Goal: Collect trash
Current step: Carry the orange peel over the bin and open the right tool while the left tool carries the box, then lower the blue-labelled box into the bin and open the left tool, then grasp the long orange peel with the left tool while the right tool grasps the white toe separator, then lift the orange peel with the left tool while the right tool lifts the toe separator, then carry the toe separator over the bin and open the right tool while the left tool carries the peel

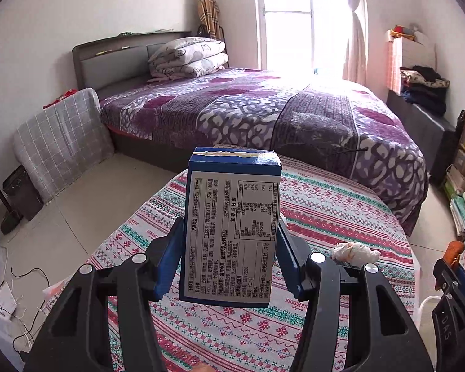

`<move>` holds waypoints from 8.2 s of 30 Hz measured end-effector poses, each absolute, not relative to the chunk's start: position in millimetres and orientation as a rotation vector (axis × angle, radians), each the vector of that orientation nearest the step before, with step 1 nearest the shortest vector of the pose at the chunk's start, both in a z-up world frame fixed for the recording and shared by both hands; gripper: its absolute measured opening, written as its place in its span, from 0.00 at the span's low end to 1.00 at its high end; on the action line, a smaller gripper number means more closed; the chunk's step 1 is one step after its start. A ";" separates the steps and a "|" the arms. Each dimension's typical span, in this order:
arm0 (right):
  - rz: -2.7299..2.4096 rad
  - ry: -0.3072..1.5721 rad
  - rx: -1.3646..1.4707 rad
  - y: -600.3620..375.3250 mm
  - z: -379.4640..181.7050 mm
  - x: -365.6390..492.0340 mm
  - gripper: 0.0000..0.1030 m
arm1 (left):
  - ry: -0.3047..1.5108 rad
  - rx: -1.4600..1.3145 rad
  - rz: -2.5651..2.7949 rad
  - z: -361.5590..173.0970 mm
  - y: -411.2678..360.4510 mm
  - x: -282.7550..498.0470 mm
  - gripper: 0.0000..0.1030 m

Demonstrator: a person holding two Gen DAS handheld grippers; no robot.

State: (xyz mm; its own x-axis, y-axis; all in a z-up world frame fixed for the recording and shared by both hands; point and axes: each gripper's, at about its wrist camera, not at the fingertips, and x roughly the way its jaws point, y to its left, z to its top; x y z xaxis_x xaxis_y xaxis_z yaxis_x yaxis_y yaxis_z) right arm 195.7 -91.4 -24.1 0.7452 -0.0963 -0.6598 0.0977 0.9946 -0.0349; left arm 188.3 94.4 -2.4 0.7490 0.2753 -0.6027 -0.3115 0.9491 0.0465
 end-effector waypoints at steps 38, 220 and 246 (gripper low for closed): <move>-0.334 0.735 0.084 -210.0 -15.0 171.1 0.21 | 0.640 0.087 0.086 -12.6 -35.5 174.6 0.54; -0.131 0.699 -0.008 -123.1 -21.7 194.4 0.25 | 0.725 -0.041 0.176 -22.6 52.2 200.2 0.22; -0.229 0.703 0.024 -180.7 -16.4 177.5 0.25 | 0.707 0.041 0.069 -17.3 -13.6 186.1 0.22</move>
